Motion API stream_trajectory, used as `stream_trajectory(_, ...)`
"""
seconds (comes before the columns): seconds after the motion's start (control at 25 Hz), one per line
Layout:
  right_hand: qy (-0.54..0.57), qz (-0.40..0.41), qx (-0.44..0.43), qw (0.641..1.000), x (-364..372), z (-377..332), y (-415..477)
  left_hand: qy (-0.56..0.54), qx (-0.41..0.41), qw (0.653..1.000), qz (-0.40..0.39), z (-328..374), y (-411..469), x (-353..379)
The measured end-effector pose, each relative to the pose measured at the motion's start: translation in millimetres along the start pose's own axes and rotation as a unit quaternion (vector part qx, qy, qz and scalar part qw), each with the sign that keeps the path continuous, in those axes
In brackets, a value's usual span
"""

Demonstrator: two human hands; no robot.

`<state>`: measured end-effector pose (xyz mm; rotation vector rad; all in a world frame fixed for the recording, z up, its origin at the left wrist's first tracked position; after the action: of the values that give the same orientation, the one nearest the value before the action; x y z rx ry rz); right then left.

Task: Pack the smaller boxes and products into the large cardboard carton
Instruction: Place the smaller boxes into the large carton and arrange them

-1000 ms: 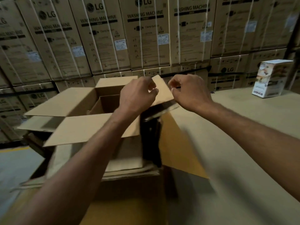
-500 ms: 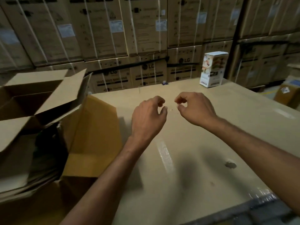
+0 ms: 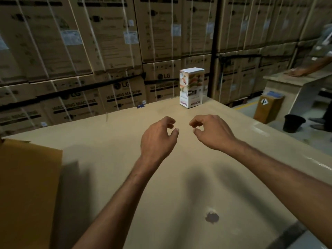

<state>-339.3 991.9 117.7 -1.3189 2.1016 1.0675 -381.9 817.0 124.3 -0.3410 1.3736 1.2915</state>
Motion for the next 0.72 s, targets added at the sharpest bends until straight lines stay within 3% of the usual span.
stream_trajectory(0.2, 0.019, -0.008, -0.016, 1.0, -41, 102, 41, -0.003, -0.042, 0.999, -0.008, 68, 33, 71)
stream_trajectory(0.4, 0.036, -0.081, -0.068, 0.994, -77, 201, 71, -0.001, -0.146, 0.989, 0.007, 143, 47, 133)
stream_trajectory(0.72, 0.043, -0.094, -0.187, 0.977, -154, 262, 58, 0.093, -0.191, 0.975, 0.062, 276, 13, 151)
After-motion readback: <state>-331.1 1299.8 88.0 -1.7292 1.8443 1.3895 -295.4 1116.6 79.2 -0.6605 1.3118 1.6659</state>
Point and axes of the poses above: each hand's wrist, its own y-axis towards the middle knuckle, its own x-axis out of the palm, z = x × y, the point moved 10 cm from there along y, towards the middle knuckle, and after that the axes turned 15 degrees about y, right-handed, at the moved point
